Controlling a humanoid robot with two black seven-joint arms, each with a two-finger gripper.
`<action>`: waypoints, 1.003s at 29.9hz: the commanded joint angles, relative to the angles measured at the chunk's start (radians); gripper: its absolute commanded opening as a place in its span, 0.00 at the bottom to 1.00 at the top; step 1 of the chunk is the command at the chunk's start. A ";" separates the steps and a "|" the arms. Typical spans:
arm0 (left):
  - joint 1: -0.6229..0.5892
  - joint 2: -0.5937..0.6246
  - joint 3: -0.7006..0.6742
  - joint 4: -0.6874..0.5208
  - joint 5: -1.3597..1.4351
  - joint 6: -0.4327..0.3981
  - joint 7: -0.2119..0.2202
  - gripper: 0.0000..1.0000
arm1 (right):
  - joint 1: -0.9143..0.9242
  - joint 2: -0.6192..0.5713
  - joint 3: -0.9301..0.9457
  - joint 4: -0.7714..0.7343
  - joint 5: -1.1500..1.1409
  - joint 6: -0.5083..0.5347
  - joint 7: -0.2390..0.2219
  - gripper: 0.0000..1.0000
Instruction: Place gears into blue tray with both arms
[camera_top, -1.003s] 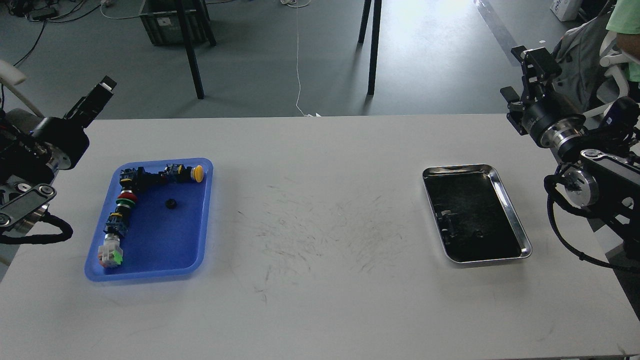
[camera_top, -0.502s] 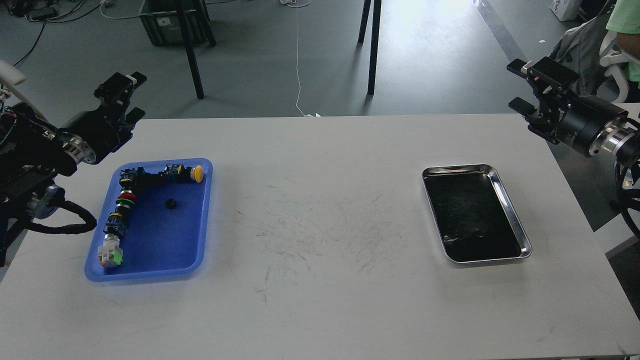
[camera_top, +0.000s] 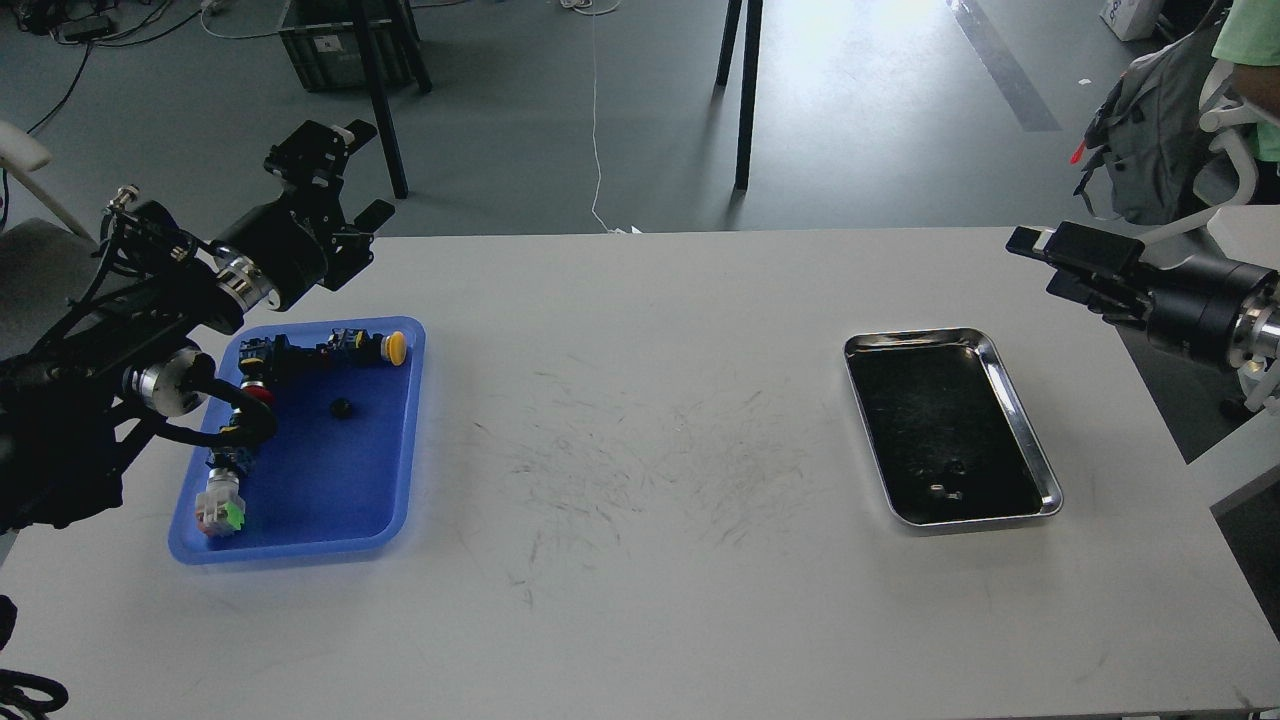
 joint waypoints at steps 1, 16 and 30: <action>-0.001 -0.063 0.000 0.070 0.000 -0.017 0.000 0.99 | -0.009 0.006 -0.008 -0.003 -0.137 0.000 -0.003 0.95; -0.008 -0.113 0.006 0.182 0.000 -0.033 0.000 0.99 | -0.005 0.083 -0.097 -0.045 -0.475 0.001 0.008 0.95; -0.010 -0.108 0.004 0.198 0.000 -0.041 0.000 0.99 | 0.004 0.166 -0.160 -0.088 -0.676 0.011 0.013 0.94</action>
